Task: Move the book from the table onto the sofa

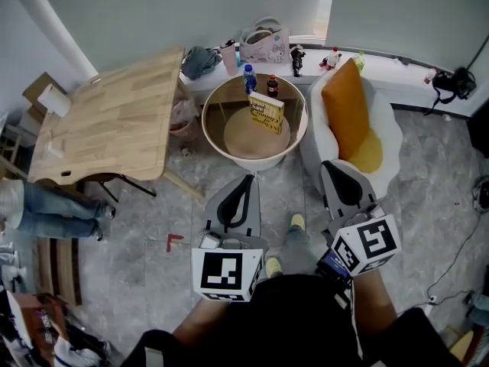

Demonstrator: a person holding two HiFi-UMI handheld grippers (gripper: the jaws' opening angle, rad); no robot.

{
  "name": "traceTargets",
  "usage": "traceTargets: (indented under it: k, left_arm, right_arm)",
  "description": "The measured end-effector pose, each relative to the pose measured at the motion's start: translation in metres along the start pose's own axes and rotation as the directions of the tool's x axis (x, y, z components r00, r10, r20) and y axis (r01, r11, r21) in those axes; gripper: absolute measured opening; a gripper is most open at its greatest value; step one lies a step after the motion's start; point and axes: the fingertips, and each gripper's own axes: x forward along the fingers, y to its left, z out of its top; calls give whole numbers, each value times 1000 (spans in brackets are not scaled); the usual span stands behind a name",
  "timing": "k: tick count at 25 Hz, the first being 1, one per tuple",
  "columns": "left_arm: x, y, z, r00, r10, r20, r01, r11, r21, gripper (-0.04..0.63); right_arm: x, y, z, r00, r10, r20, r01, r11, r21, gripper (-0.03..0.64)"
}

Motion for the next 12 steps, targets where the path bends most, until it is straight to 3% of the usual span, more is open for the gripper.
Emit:
traceTargets:
  k: [12]
  left_arm:
    - [63,26,2,1000,28,-6,-28,1000,6,8]
  right_arm:
    - [55,-40,1,1000,21,1,-21,1000,3,8]
